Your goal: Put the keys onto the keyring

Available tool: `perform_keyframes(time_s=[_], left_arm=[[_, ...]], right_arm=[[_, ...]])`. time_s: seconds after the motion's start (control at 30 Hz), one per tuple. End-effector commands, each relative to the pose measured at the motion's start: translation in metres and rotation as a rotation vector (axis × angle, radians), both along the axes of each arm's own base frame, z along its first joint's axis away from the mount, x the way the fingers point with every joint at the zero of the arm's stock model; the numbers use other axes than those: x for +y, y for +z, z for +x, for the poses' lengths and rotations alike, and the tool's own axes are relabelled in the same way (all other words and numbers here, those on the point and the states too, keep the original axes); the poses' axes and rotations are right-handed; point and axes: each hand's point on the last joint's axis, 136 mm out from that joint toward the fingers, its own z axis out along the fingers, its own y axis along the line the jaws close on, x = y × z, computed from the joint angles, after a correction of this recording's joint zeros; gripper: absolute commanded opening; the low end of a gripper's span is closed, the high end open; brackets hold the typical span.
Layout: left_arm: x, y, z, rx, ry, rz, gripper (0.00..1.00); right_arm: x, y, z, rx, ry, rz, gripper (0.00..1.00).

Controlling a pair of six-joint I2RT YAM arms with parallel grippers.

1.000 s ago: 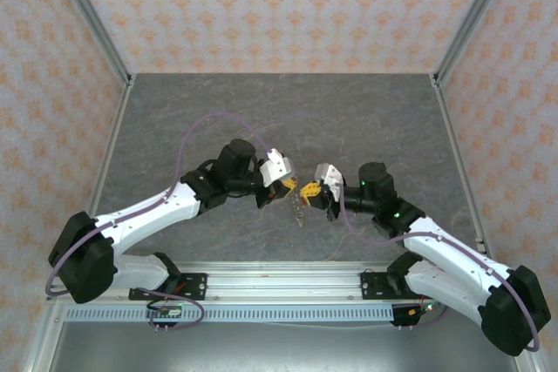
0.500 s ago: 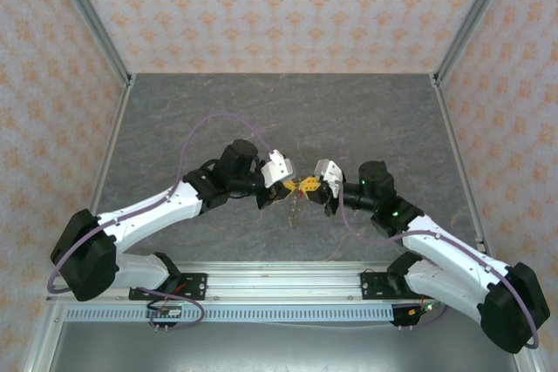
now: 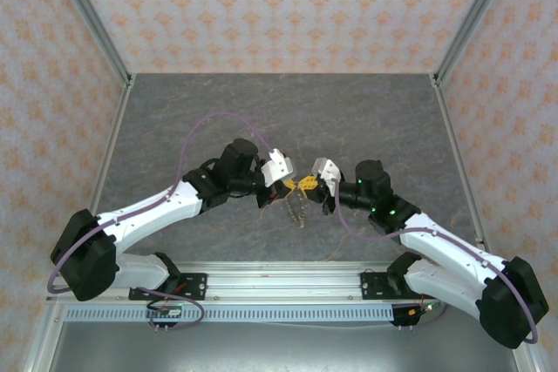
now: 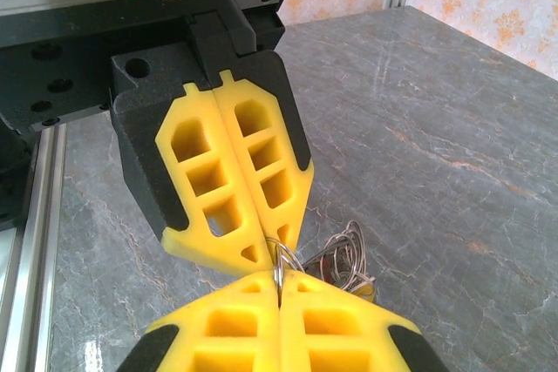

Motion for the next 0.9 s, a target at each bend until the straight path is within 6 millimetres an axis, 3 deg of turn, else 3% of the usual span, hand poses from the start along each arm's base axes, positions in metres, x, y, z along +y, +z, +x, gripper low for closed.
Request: perform_keyframes(time_s=[0.0,0.4,0.87], left_arm=[[-0.008,0.021,0.0,-0.054,-0.035,-0.034,0.0],[-0.002,0.018,-0.003,-0.065,-0.036,-0.007,0.0],[-0.004,0.024,0.0,-0.094,-0.029,-0.037,0.0]], right_arm=[[0.004,0.026,0.011,-0.042,-0.035,0.047,0.0],[-0.004,0.026,0.022,0.012,-0.134,0.066,0.0],[-0.012,-0.002,0.028,0.098,-0.192,-0.05,0.0]])
